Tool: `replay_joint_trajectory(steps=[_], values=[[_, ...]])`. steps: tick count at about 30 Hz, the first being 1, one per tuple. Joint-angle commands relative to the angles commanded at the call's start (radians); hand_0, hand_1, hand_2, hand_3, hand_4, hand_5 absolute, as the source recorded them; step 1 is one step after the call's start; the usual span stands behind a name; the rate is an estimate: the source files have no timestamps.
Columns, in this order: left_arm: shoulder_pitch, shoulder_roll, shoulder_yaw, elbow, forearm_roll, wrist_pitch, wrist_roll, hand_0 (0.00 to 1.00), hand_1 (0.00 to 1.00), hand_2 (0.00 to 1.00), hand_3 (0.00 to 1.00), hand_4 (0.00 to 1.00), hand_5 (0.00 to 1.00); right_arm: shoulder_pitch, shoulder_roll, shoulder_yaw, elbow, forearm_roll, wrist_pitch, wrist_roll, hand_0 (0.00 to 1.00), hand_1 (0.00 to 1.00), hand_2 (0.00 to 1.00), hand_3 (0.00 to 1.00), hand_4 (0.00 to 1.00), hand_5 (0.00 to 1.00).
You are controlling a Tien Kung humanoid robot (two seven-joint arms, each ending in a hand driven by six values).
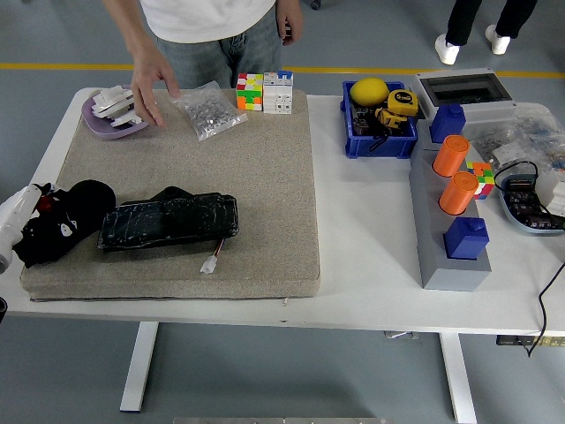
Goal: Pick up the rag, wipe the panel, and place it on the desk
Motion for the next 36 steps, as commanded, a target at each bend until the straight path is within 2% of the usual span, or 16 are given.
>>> replay_joint_trajectory(steps=[1,6,7,12,13,22,30,31,36], values=[[0.002,-0.001,-0.005,-0.002,0.003,-0.002,0.001,0.87,0.888,0.833,0.827,0.981,0.392,0.0,0.0,0.0,0.0,0.0,-0.001,0.0,0.769,0.66,0.669,0.614,0.998,0.477],[0.016,0.001,-0.027,-0.022,0.007,-0.01,0.005,0.87,0.888,0.833,0.827,0.981,0.392,-0.002,-0.002,-0.002,0.0,0.001,-0.003,-0.001,0.769,0.66,0.669,0.614,0.998,0.477],[0.019,0.002,-0.031,-0.028,0.007,-0.01,0.006,0.921,0.913,0.855,0.84,0.998,0.451,-0.002,-0.003,-0.003,0.0,0.002,-0.003,-0.002,0.769,0.66,0.669,0.615,0.998,0.476],[0.057,0.003,-0.076,-0.089,-0.002,-0.024,0.01,0.921,0.913,0.855,0.84,0.998,0.451,-0.005,-0.005,-0.015,0.0,0.009,-0.006,-0.004,0.769,0.66,0.669,0.615,0.998,0.476],[0.071,0.004,-0.088,-0.111,-0.018,-0.028,0.008,0.932,0.915,0.853,0.838,0.998,0.493,-0.005,-0.006,-0.017,0.0,0.009,-0.007,-0.005,0.768,0.66,0.669,0.615,0.998,0.475],[0.112,-0.001,-0.141,-0.199,-0.167,-0.042,-0.017,0.929,0.909,0.847,0.832,0.998,0.52,-0.008,-0.008,-0.03,0.0,0.008,-0.01,-0.011,0.768,0.66,0.669,0.614,0.998,0.474],[0.129,-0.008,-0.155,-0.219,-0.259,-0.047,-0.068,0.914,0.898,0.828,0.821,0.998,0.535,-0.003,-0.009,-0.033,0.0,-0.003,-0.011,-0.016,0.769,0.66,0.669,0.615,0.998,0.474],[0.131,-0.01,-0.153,-0.221,-0.28,-0.047,-0.08,0.899,0.866,0.804,0.801,0.998,0.548,-0.003,-0.01,-0.036,0.0,-0.003,-0.011,-0.016,0.768,0.66,0.669,0.614,0.998,0.473],[0.143,-0.018,-0.148,-0.236,-0.388,-0.055,-0.108,0.899,0.866,0.804,0.801,0.998,0.548,-0.004,-0.013,-0.041,0.0,-0.006,-0.009,-0.019,0.768,0.66,0.669,0.614,0.998,0.473]])
